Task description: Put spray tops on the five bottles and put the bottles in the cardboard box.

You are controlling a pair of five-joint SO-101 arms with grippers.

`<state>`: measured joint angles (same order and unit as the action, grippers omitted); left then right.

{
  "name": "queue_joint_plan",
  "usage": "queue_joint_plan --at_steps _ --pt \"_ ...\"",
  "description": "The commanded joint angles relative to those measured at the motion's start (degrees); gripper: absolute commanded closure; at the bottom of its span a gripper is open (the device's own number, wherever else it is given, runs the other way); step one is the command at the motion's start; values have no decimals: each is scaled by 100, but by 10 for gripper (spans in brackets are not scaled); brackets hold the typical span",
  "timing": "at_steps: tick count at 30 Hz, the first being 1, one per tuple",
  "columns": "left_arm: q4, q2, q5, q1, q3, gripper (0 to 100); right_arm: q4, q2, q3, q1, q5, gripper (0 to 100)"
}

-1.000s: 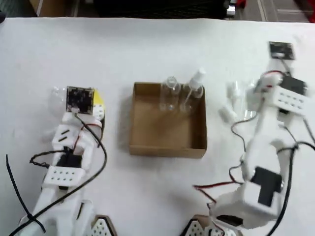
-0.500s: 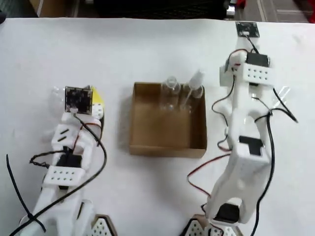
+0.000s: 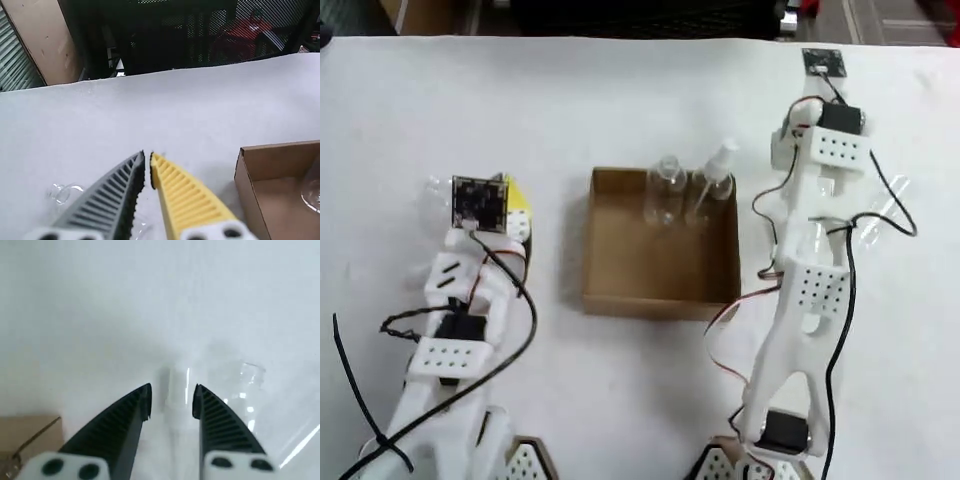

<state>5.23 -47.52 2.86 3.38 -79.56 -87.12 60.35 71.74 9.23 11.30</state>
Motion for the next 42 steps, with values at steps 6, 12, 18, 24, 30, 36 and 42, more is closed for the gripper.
queue_joint_plan --at_steps 6,12,18,24,30,36,42 --pt "149 -84 62 13 35 973 31 655 1055 180 -44 875" --pt "149 -84 62 13 35 973 242 945 1055 198 -44 877" --pt "149 -84 62 13 35 973 312 998 1064 215 -44 950" --pt "149 -84 62 13 35 973 558 963 1090 286 -35 982" --pt "132 -92 62 -101 44 973 -391 479 2127 497 -44 982" --pt "114 -145 35 -189 79 972 -1165 -1218 2207 576 0 982" --pt "70 -154 9 -277 176 972 -1174 -2853 2180 716 -44 982"
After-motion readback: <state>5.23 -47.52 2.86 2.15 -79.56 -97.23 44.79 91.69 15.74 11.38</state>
